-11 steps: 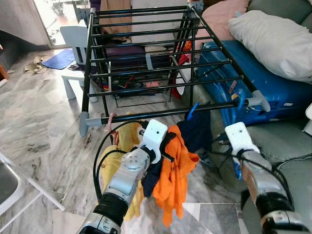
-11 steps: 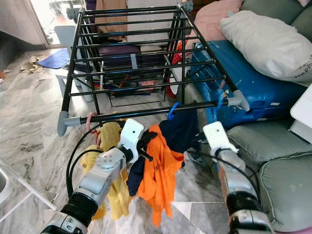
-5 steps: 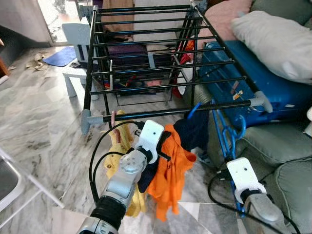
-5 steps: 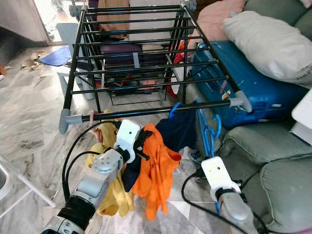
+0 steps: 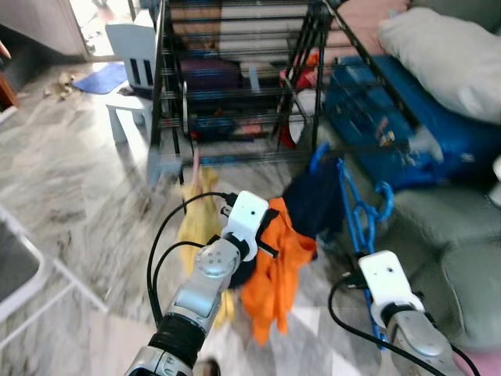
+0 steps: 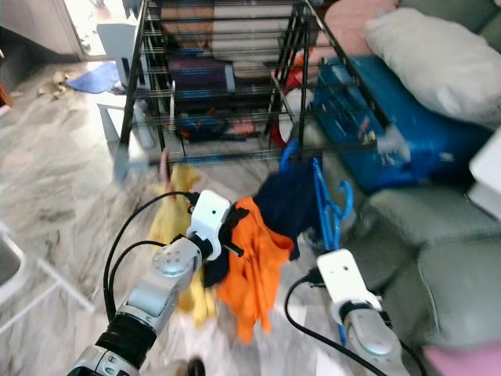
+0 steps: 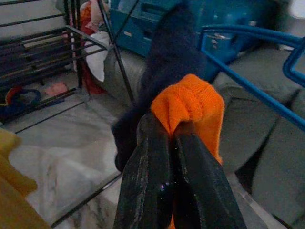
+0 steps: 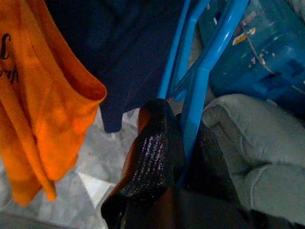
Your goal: Hang hanger
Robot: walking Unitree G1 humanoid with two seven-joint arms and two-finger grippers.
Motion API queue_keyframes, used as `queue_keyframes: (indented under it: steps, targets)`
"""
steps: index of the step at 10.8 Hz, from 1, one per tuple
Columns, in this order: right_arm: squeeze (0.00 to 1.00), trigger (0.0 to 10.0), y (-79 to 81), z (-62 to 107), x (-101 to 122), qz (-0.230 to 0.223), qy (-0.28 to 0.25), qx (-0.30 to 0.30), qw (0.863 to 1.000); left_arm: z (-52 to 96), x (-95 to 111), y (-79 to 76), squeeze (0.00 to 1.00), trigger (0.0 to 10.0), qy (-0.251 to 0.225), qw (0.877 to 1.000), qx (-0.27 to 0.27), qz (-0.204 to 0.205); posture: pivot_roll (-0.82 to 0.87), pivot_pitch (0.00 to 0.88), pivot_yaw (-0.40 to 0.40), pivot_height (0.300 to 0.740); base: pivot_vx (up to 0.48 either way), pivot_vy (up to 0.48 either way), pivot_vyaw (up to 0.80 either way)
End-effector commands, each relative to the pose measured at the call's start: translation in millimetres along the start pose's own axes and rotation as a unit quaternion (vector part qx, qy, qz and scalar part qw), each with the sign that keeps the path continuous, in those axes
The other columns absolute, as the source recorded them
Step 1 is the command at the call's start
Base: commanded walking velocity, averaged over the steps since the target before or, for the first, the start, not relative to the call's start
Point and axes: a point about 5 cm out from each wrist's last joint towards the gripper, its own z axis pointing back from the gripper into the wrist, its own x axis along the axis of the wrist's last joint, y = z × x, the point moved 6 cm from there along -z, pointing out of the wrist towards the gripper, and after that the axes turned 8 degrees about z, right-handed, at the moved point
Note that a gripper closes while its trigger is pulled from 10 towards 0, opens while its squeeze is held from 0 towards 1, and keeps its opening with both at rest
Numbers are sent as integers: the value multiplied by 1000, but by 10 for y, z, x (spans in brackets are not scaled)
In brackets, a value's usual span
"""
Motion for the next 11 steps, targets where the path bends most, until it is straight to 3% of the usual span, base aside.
queue_keyframes:
  steps: [1, 11]
  targets:
    - [0, 10000, -21, 10, 65, 4, -7, -4, 1000, 8, 52, 15, 0, 10000, -8, 1000, 1, -6, -42, 0, -23, 740, -416, 0, 0]
    - [0, 10000, 149, -22, 63, 6, 0, 23, 1000, 21, 60, 44, 0, 10000, -10, 1000, 5, -16, -18, 0, -37, 740, -414, 0, 0]
